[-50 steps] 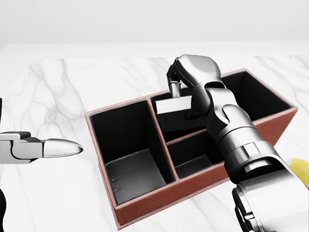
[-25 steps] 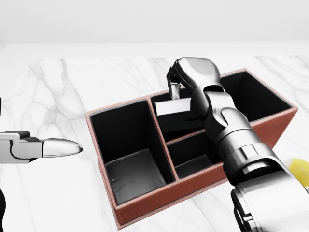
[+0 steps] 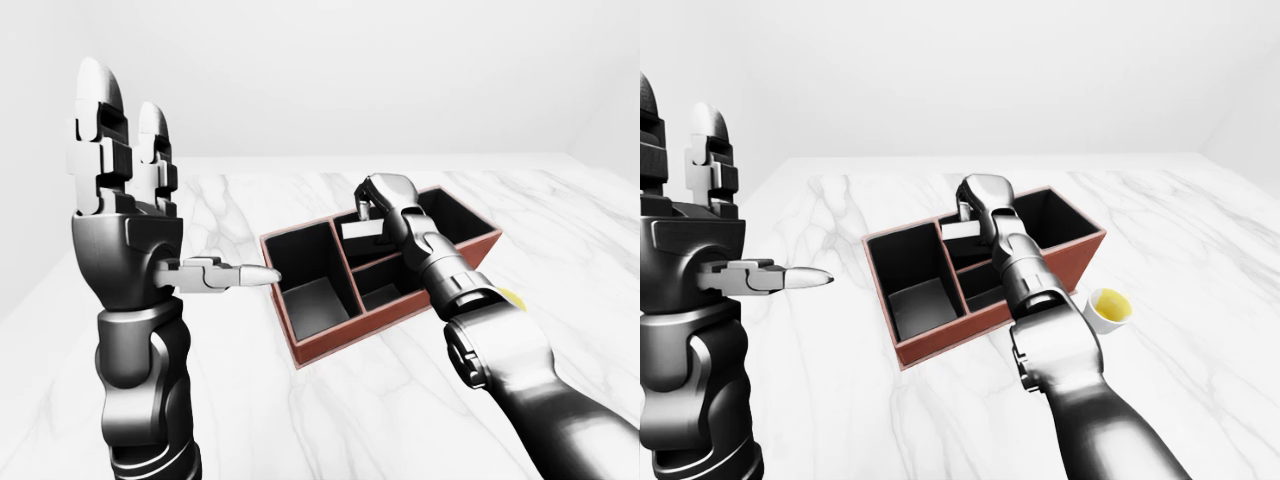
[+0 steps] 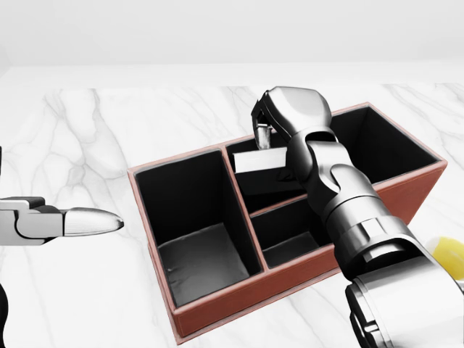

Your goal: Pick up the book and place it in the front compartment of the caddy.

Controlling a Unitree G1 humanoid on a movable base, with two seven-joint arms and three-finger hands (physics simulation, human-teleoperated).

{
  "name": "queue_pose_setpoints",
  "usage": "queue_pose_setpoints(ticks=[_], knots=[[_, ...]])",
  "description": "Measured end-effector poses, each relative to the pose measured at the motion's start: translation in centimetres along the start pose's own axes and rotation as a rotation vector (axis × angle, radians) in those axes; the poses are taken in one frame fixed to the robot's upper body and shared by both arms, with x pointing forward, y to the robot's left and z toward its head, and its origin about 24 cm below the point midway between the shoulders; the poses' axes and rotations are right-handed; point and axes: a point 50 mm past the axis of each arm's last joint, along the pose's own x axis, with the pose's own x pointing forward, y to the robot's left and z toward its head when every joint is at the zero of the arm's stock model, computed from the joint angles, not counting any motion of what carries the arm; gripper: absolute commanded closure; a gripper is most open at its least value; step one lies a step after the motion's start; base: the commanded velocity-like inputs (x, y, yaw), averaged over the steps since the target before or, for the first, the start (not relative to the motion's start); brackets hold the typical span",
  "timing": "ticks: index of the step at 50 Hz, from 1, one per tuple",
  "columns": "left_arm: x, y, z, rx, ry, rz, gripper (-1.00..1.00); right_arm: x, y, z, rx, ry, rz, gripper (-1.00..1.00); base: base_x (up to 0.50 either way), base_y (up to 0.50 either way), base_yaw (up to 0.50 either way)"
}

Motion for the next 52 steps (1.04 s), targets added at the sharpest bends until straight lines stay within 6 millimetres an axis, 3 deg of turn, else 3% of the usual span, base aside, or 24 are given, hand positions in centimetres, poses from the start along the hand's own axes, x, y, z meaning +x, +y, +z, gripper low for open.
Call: queue_pose_setpoints(ticks=[10, 11, 12, 52], knots=[[0.0, 0.0, 0.1, -0.001, -0.002, 0.0, -1.0, 0.0, 0.0, 0.0, 0.0, 0.001, -0.02, 1.0, 0.0, 0.0, 0.0], [0.0, 0.0, 0.1, -0.001, -0.003, 0.0, -1.0, 0.0, 0.0, 0.0, -0.001, 0.002, -0.023, -0.62, 0.0, 0.0, 0.0], [0.0, 0.0, 0.1, -0.001, -0.003, 0.0, -1.0, 0.0, -0.1, 0.0, -0.002, 0.001, -0.029, -1.0, 0.0, 0.0, 0.0], [0.1, 0.0, 0.1, -0.001, -0.007, 0.002, -1.0, 0.4, -3.1, 1.3, 0.093, -0.045, -0.161, -1.0, 0.0, 0.0, 0.0]])
